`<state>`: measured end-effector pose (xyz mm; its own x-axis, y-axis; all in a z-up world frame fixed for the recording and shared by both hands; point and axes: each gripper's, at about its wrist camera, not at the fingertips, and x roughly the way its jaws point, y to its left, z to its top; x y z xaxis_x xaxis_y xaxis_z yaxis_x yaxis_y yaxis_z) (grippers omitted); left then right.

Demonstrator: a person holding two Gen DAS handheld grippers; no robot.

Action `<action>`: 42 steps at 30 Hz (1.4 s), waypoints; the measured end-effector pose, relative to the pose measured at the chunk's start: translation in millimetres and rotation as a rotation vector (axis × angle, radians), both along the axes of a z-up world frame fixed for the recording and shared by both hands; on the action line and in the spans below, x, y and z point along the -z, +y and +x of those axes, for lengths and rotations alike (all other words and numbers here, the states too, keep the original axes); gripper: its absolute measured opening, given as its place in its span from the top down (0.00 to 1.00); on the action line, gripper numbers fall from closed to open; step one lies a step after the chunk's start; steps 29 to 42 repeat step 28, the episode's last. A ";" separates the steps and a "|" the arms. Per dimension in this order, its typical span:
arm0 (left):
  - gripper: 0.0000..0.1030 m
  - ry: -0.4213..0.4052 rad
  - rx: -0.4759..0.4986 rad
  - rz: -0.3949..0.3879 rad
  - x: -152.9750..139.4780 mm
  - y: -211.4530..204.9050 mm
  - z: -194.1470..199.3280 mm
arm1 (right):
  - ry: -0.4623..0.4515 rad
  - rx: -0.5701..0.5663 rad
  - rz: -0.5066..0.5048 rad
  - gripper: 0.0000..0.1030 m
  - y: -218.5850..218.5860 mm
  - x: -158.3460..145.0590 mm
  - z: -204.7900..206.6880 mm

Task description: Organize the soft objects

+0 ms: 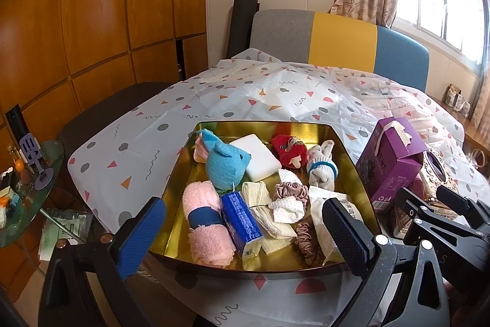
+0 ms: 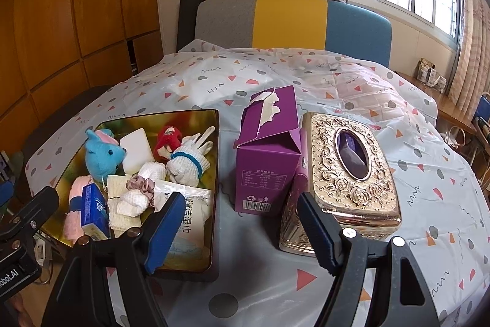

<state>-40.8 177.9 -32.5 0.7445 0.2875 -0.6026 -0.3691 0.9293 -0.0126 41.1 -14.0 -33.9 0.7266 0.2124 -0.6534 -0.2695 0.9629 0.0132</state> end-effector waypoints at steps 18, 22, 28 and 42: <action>0.00 0.010 0.003 0.002 0.6 -0.2 -0.5 | 0.005 0.000 0.000 0.26 -0.5 -0.2 -1.1; 0.00 0.005 -0.003 0.006 0.9 0.6 -1.8 | 0.011 0.000 -0.001 0.26 -1.3 1.3 -0.7; 0.06 0.011 0.002 0.010 4.5 4.0 -0.5 | 0.007 -0.001 0.006 0.26 -3.0 1.4 -2.0; 0.06 0.011 0.002 0.010 4.5 4.0 -0.5 | 0.007 -0.001 0.006 0.26 -3.0 1.4 -2.0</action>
